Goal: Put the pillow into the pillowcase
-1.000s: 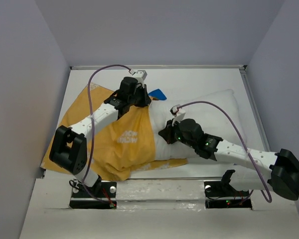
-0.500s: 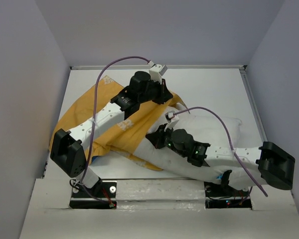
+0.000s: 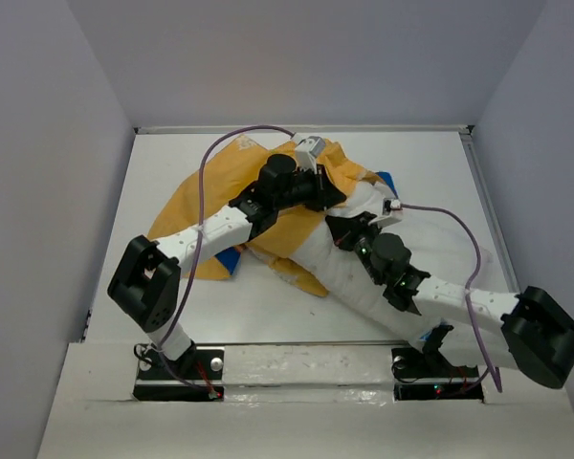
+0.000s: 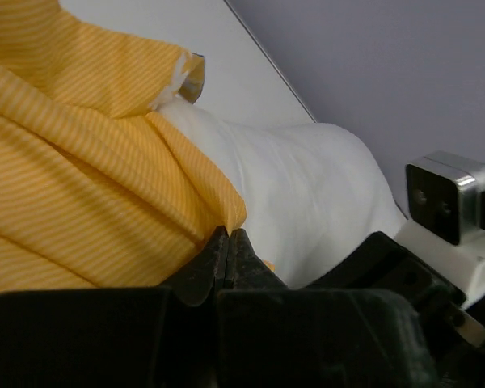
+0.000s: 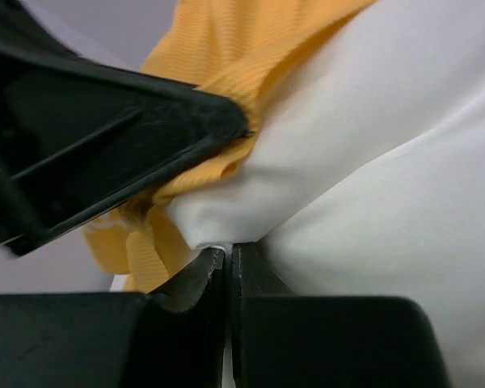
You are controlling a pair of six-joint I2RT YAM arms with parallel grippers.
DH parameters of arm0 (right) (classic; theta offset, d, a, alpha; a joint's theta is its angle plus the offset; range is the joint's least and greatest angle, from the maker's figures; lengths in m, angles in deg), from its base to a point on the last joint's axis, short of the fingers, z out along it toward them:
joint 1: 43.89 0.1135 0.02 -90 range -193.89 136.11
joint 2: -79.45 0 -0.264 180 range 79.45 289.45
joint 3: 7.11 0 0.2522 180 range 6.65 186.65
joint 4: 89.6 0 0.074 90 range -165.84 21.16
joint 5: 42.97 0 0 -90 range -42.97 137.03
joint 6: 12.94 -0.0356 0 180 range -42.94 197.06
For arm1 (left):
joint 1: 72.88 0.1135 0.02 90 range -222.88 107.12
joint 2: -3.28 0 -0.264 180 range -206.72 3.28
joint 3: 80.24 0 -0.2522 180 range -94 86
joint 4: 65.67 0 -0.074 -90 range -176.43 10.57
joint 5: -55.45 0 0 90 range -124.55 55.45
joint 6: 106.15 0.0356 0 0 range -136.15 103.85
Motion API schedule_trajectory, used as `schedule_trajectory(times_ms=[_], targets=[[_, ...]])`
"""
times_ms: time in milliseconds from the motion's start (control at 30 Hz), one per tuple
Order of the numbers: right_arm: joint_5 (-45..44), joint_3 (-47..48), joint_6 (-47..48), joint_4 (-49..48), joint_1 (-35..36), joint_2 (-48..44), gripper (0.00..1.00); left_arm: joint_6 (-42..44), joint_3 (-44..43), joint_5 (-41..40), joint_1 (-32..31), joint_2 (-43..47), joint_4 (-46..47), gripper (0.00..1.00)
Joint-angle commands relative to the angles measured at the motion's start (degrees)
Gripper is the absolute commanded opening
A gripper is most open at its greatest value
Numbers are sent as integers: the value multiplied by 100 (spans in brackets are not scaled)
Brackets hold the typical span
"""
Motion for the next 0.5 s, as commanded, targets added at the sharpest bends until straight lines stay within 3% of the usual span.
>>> schedule_trajectory(times_ms=[0, 33, 67, 133, 167, 200, 300, 367, 467], targets=[[-583, 332, -413, -1035, -611, 987, 0, -395, -472, 786, -442, 209, 557, 4], [-294, 420, -465, -1139, -611, 1207, 0, -351, -551, 663, -442, 244, 549, 16], [-126, 517, -492, -1506, -611, 1426, 0, -315, -612, 662, -425, 236, 522, 47], [16, 623, -649, -1501, -611, 1779, 0, 182, -710, -46, -434, 506, -117, 90], [25, 667, -642, -1405, -671, 1780, 0, 369, -571, -537, -451, 778, -293, 99], [51, 737, -590, -1152, -672, 1650, 0, 492, -12, -1552, -460, 1520, -469, 99], [60, 904, -194, -468, -891, 1359, 5, 774, 1253, -3566, -451, 2606, -1109, 99], [236, 1220, 113, 61, -1032, 1095, 6, 626, 1985, -4047, -425, 3310, -1209, 99], [420, 1703, 595, 859, -1032, 919, 14, 336, 3094, -4444, -416, 3479, -974, 99]])
